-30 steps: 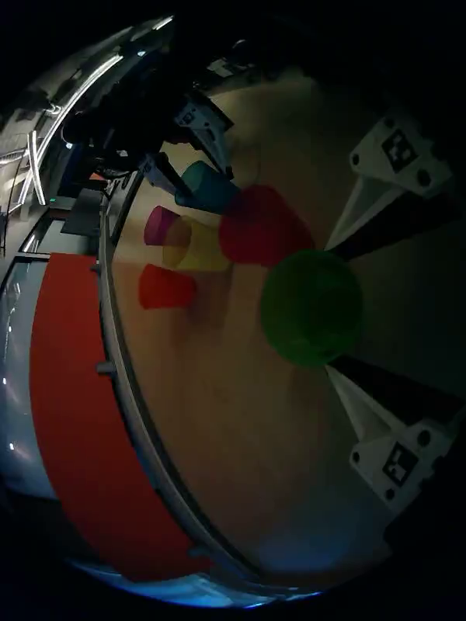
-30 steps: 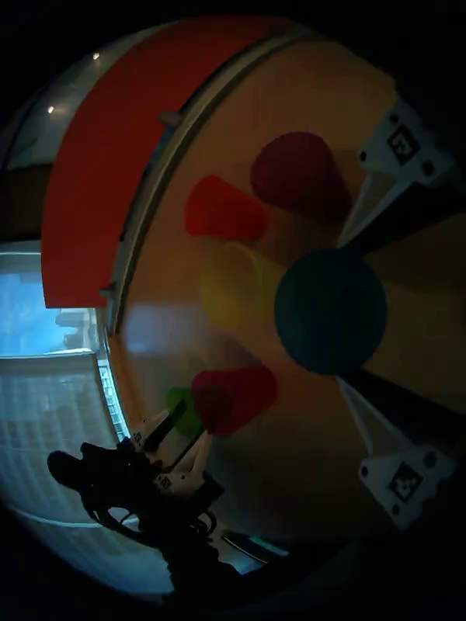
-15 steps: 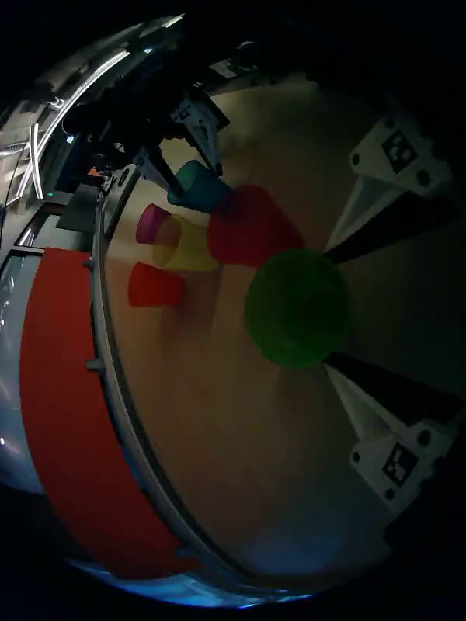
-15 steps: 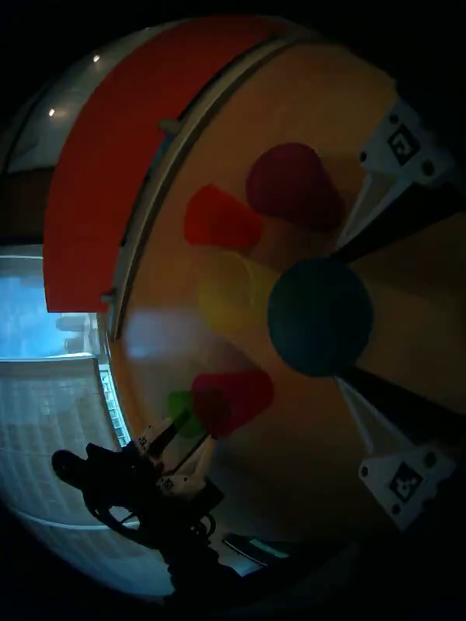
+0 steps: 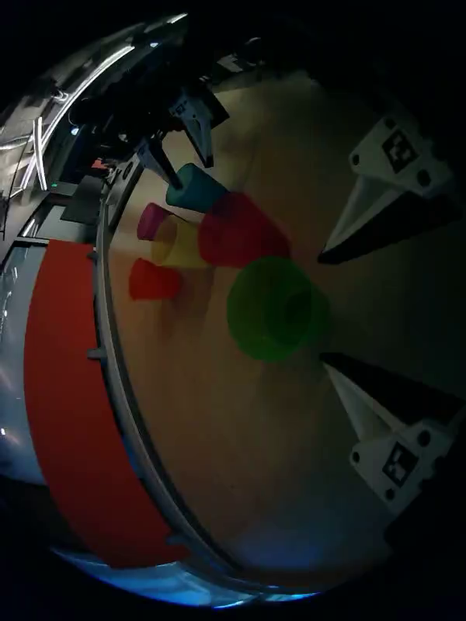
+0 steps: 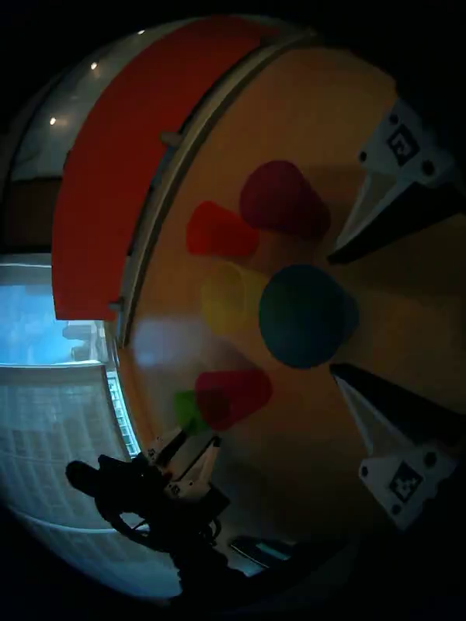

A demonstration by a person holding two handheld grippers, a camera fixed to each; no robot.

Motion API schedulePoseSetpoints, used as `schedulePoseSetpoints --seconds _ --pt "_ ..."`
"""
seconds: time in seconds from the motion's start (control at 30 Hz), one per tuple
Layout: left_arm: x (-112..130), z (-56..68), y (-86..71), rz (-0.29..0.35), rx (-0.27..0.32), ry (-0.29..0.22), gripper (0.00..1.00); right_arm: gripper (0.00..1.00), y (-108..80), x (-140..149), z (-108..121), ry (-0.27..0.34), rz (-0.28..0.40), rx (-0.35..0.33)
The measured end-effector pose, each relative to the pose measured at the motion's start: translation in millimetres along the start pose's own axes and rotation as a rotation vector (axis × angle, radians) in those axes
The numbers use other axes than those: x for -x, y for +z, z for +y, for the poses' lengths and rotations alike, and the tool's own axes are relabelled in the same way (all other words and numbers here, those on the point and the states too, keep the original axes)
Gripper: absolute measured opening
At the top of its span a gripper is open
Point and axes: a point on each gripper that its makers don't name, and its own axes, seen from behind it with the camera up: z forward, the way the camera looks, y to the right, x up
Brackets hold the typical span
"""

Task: Pour water

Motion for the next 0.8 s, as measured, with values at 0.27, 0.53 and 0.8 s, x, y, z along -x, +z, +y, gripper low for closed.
schedulePoseSetpoints --seconds 0.27,0.53,0.8 --pt "-8.1 -1.7 -23.4 0.089 -0.062 -0.040 0.83 1.00 -21.1 -7.0 2.6 0.032 0.062 0.047" --pt "-22.7 -6.8 -48.7 0.215 -0.143 -0.094 0.83 0.99 -42.0 -17.4 10.0 0.058 0.146 0.116" --pt "-37.0 -11.6 -76.7 0.342 -0.234 -0.138 0.83 0.99 -62.6 -27.2 14.9 0.076 0.224 0.187"
